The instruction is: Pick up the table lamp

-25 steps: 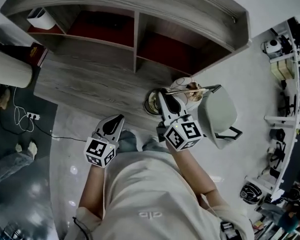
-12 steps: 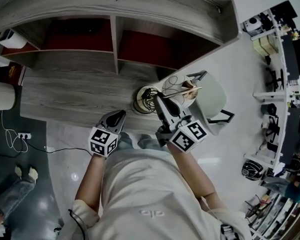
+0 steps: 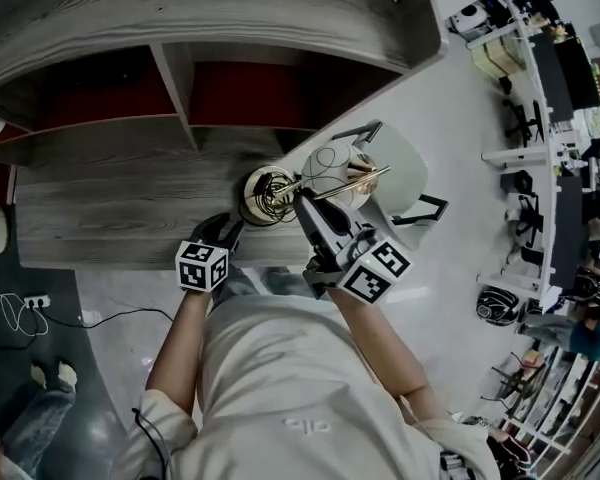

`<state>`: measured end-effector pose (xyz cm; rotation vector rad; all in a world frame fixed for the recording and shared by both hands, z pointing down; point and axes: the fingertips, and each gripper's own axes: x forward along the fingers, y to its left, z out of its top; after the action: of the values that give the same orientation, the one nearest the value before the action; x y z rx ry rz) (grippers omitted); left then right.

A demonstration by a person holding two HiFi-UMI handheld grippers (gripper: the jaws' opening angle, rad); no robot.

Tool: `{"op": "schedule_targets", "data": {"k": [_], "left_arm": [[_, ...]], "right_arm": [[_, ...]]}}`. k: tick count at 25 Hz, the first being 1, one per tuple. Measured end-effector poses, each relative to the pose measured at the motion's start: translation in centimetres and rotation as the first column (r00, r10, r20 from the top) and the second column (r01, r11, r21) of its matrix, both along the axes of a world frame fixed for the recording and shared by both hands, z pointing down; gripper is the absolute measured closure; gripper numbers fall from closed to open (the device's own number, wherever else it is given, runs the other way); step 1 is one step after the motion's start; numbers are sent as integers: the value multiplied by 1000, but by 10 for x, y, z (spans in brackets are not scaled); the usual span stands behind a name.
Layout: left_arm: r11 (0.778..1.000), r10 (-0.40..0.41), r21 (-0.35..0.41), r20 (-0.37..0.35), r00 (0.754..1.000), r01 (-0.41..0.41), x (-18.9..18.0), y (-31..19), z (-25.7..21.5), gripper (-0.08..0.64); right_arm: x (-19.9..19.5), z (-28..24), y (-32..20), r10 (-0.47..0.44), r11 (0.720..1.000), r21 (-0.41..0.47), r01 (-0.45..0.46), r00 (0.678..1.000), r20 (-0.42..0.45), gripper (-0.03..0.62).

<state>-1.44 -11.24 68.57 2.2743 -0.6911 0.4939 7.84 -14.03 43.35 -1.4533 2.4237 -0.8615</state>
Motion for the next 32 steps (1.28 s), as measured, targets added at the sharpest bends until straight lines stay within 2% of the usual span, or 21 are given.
{"op": "schedule_targets", "data": {"k": [3,8,14,18,22,27,29,32], "left_arm": [[998,-9,-65,-9,1000,9,4,-4,16,377],[991,-21,-130,-15,1000,19,22,-11,42,339],[973,-80,-222,-35,996,70,34,-15,64,322],[954,-124,-283,-76,989,98,42,-15,74,310],[956,-80,-289,-79,994,54,61,-9,83,310],[938,-122,-338,-113,986,77,64,-7,93,315],[933,-134,-352,-140,981,78,67,-9,91,353],[926,-153,-366,-148,977,90,64,-11,92,362]], "right_arm": [[2,-3,3,4,1000,1,-4,1000,18,523],[14,-4,9,7,1000,6,-7,999,40,523],[23,-5,15,5,1000,9,-5,999,46,523],[25,-4,20,2,1000,9,-2,999,51,523],[30,-3,21,-4,1000,11,4,998,56,523],[25,-2,24,-22,1000,13,21,999,48,523],[25,-2,23,-28,1000,13,27,998,49,525],[24,-3,23,-39,999,11,39,998,50,525]]}}
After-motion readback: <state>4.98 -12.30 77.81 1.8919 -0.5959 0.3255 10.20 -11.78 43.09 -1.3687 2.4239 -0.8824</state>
